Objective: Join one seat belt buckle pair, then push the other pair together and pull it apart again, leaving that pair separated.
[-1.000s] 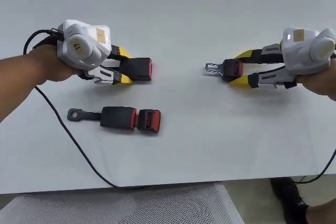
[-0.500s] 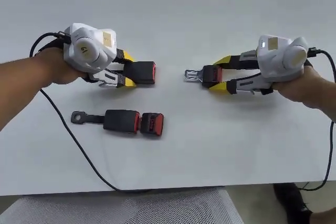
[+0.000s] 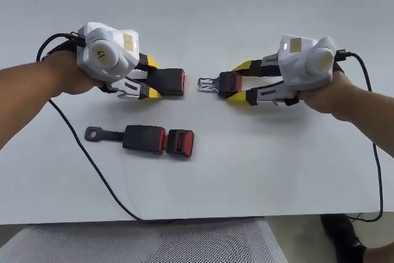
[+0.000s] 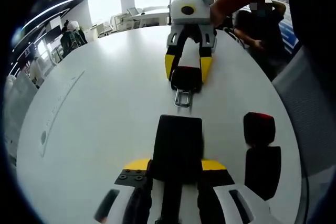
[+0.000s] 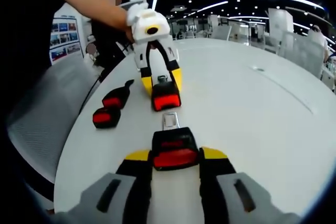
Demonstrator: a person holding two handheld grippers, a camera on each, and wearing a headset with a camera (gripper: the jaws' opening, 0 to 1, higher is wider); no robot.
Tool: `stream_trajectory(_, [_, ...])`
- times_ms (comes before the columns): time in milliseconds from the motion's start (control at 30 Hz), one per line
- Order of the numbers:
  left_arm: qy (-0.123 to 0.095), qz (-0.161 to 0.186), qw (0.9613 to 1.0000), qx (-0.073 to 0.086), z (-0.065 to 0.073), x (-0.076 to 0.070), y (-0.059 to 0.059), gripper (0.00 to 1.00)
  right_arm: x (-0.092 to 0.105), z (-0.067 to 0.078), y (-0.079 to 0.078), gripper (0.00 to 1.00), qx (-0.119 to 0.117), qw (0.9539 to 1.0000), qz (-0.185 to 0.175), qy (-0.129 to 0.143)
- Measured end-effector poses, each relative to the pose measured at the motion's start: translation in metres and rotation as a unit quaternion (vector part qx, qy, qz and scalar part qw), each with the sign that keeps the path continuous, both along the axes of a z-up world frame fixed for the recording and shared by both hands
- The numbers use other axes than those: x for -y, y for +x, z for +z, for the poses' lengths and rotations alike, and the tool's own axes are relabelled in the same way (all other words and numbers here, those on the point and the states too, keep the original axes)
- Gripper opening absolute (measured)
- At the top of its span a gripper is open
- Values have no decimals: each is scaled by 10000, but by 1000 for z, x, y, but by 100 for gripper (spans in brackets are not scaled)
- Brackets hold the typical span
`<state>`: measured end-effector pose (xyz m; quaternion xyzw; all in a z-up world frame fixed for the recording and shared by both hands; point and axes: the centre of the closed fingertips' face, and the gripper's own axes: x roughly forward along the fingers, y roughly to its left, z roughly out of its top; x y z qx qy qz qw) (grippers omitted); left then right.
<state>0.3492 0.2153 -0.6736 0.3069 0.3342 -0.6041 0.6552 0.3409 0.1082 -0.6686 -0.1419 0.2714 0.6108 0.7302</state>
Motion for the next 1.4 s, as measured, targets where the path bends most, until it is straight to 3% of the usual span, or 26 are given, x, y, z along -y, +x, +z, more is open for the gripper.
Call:
stream_trajectory(267, [-6, -7, 10000, -6, 0, 0, 0, 34, -21, -1, 1, 34, 8, 9999, 154, -57])
stream_trajectory(333, [-5, -18, 10000, -14, 0, -1, 0, 34, -23, -1, 2, 34, 121, 9996, 231, -147])
stream_trajectory(533, [49, -128, 9999, 12, 0, -1, -1, 34, -39, -1, 4, 34, 51, 9998, 182, -116])
stream_trajectory(567, [68, -138, 9999, 12, 0, -1, -2, 34, -37, -1, 5, 34, 153, 9993, 278, -203])
stream_trajectory(633, [52, -139, 9999, 12, 0, -2, -2, 34, -36, 0, 5, 34, 43, 9997, 209, -156])
stream_trajectory(1033, [67, -312, 9995, 66, 2, -1, -3, 33, -50, 2, 1, 34, -62, 9999, 11, -110])
stream_trajectory(1100, [78, -332, 9994, 71, 2, -1, -3, 33, -54, 3, 1, 34, 20, 9999, 7, -147])
stream_trajectory(1400, [97, -331, 9994, 70, 2, 2, -2, 33, -50, 3, 0, 33, -10, 9995, -182, -257])
